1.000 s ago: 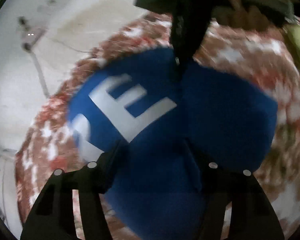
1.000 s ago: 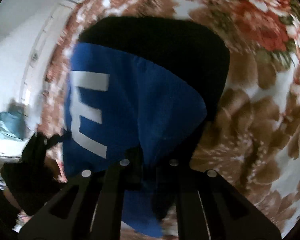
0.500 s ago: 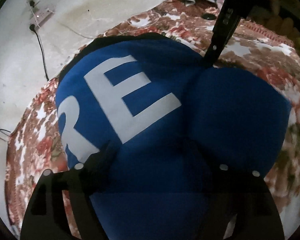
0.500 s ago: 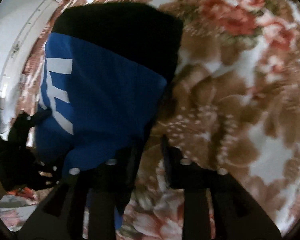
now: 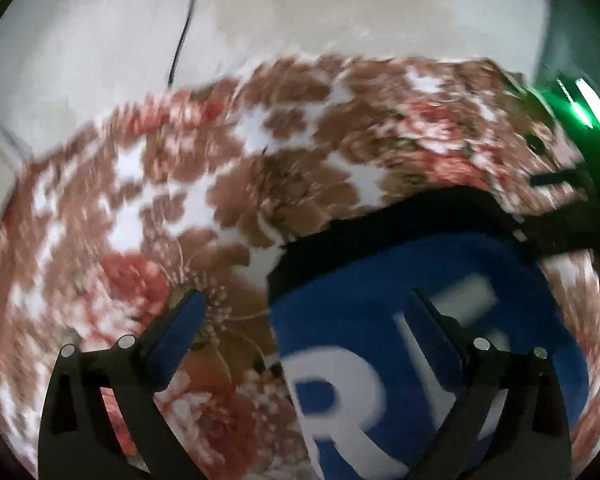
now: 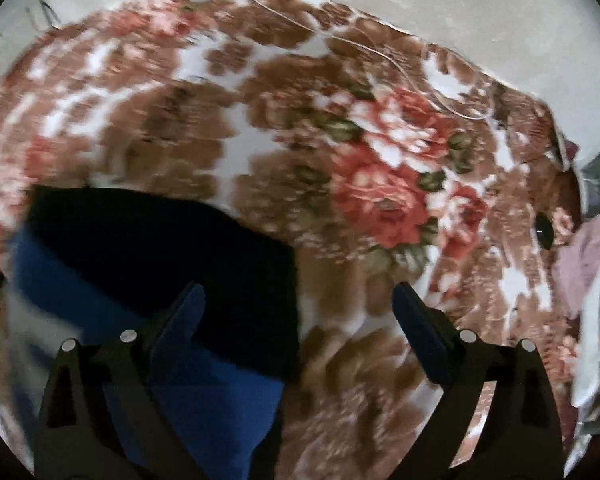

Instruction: Fold large clothes

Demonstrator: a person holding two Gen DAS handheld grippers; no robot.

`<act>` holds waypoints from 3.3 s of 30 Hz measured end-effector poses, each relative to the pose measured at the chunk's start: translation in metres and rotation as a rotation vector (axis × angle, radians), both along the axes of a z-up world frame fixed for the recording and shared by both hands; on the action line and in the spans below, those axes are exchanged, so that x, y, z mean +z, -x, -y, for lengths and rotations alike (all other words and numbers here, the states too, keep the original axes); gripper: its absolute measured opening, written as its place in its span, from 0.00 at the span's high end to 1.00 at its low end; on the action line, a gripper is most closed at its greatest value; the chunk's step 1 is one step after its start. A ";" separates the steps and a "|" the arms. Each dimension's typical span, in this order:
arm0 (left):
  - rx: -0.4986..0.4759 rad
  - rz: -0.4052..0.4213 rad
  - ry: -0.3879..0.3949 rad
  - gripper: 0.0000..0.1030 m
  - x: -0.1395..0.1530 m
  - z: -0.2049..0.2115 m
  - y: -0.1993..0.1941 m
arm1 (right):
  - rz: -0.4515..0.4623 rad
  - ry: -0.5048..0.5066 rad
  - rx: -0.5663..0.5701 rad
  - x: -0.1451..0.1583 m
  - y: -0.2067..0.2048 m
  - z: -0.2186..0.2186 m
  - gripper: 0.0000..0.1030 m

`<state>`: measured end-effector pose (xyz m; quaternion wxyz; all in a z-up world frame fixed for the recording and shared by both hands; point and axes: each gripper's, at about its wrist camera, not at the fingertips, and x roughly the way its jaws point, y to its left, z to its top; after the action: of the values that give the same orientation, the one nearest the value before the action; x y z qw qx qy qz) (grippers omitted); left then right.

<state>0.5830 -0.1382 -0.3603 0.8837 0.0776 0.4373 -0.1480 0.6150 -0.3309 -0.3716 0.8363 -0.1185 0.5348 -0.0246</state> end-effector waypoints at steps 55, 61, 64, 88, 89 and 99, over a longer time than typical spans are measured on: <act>0.012 -0.207 0.090 0.04 -0.090 -0.017 0.109 | -0.070 -0.061 0.055 -0.080 0.191 0.026 0.05; -0.016 -0.201 0.092 0.06 -0.036 -0.022 0.118 | -0.068 -0.170 -0.020 -0.039 0.204 0.044 0.05; -0.062 -0.193 0.085 0.05 -0.024 -0.023 0.137 | -0.103 -0.283 -0.043 -0.032 0.211 0.043 0.05; 0.033 -0.390 0.382 0.05 -0.042 -0.089 0.134 | -0.163 -0.712 -0.175 -0.032 0.196 0.086 0.05; 0.054 -0.401 0.396 0.06 -0.046 -0.092 0.126 | -0.163 -0.715 -0.166 -0.034 0.188 0.085 0.05; -0.010 -0.501 0.444 0.06 -0.078 -0.062 0.078 | -0.256 -0.812 -0.099 -0.077 0.117 0.048 0.05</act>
<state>0.5053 -0.0765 -0.4387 0.7433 -0.1535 0.5976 -0.2586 0.4980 -0.3789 -0.4489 0.7397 0.2440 0.6057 0.1627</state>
